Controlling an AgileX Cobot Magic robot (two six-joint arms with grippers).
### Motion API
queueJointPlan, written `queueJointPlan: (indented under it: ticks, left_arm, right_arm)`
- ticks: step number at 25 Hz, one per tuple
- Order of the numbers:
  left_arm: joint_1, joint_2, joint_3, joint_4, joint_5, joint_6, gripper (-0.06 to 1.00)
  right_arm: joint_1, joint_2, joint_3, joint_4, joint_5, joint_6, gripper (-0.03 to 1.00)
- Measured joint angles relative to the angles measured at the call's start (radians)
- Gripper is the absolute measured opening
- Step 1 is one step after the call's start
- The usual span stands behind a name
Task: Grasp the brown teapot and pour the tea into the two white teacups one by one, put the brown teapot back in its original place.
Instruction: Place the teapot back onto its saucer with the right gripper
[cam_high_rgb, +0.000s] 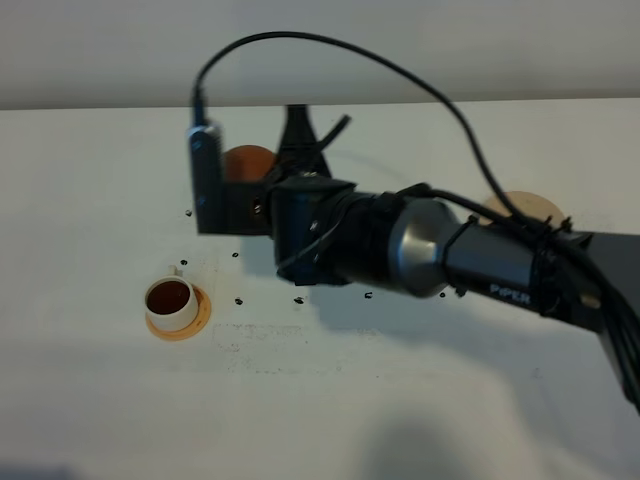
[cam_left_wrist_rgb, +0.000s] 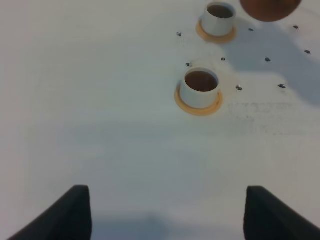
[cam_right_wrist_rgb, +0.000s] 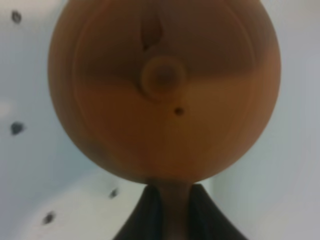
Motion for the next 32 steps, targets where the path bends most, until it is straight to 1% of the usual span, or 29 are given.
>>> queueJointPlan:
  ticks: [8, 13, 17, 19, 22, 26, 32]
  left_arm:
    - [0.0, 0.0, 0.0, 0.0, 0.0, 0.0, 0.61]
    - [0.0, 0.0, 0.0, 0.0, 0.0, 0.0, 0.61]
    - [0.0, 0.0, 0.0, 0.0, 0.0, 0.0, 0.61]
    - [0.0, 0.0, 0.0, 0.0, 0.0, 0.0, 0.61]
    - [0.0, 0.0, 0.0, 0.0, 0.0, 0.0, 0.61]
    - [0.0, 0.0, 0.0, 0.0, 0.0, 0.0, 0.61]
    - [0.0, 0.0, 0.0, 0.0, 0.0, 0.0, 0.61]
  right_arm:
    - [-0.05, -0.001, 0.0, 0.336, -0.021, 0.007, 0.13]
    - [-0.084, -0.001, 0.0, 0.5, -0.023, 0.008, 0.13]
    - [-0.102, -0.001, 0.0, 0.611, 0.017, -0.006, 0.13]
    - [-0.109, -0.001, 0.0, 0.668, 0.05, -0.028, 0.13]
    - [-0.117, -0.001, 0.0, 0.751, 0.073, -0.07, 0.13]
    - [-0.117, -0.001, 0.0, 0.828, 0.075, -0.11, 0.13]
    - [-0.139, -0.002, 0.038, 0.852, 0.051, -0.114, 0.13]
